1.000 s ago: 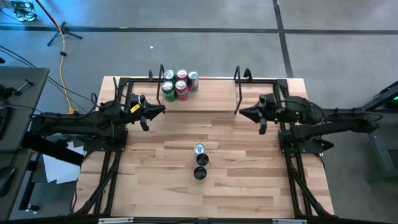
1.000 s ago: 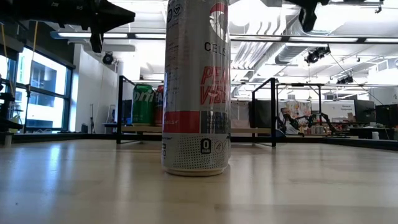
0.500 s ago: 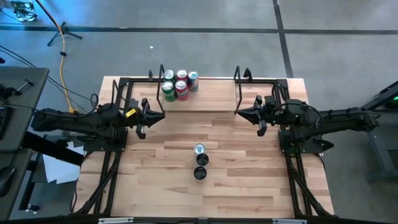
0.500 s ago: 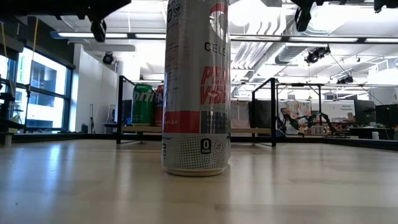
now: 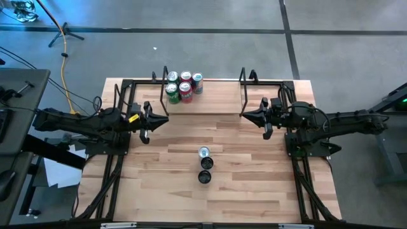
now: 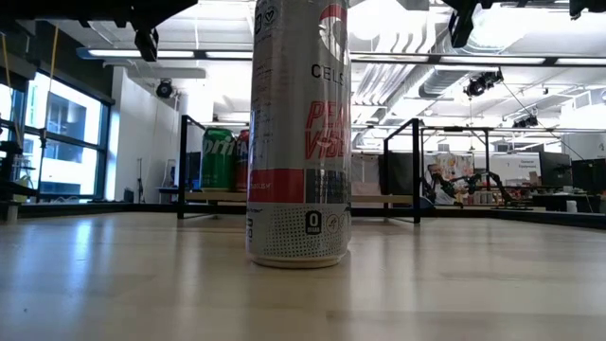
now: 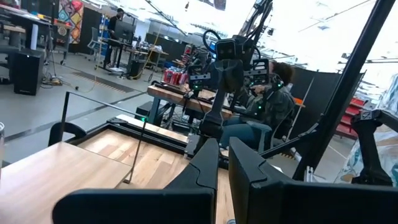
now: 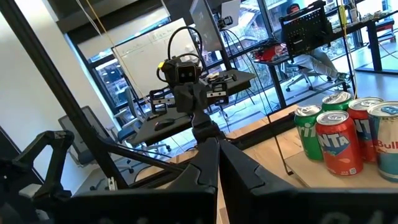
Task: Place canned beverage on shelf
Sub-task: Put the blue soda can on the shelf aligned with the blue soda can
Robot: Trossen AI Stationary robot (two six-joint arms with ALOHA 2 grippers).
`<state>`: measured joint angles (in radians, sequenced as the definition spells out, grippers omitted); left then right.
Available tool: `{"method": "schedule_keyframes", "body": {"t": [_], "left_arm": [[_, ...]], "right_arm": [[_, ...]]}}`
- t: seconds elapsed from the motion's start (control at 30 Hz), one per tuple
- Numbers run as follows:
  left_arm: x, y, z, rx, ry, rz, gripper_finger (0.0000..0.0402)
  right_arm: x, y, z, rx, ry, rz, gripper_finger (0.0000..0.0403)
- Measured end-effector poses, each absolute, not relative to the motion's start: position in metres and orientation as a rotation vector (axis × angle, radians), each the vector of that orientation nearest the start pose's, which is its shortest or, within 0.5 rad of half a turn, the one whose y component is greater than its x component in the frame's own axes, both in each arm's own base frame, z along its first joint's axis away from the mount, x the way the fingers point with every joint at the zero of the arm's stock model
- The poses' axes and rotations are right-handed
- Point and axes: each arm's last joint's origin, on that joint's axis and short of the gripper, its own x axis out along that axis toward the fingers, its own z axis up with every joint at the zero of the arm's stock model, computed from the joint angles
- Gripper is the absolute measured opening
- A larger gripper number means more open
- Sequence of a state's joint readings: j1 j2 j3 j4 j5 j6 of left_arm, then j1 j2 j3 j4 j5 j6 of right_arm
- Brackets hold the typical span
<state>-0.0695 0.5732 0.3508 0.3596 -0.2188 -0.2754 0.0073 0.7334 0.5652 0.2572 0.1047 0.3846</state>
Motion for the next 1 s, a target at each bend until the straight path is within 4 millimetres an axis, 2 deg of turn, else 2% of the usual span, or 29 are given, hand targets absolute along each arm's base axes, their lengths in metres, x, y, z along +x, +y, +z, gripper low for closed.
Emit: {"method": "schedule_keyframes", "body": {"t": [0.63, 1.0], "left_arm": [[0.1456, -0.0035, 0.2639, -0.294, -0.152, 0.137, 0.0], [0.1456, -0.0034, 0.2639, -0.294, -0.153, 0.137, 0.0]], "right_arm": [[0.1719, -0.0019, 0.3035, 0.387, -0.072, -0.089, 0.0], [0.1717, -0.004, 0.3034, 0.388, -0.085, -0.157, 0.0]]}}
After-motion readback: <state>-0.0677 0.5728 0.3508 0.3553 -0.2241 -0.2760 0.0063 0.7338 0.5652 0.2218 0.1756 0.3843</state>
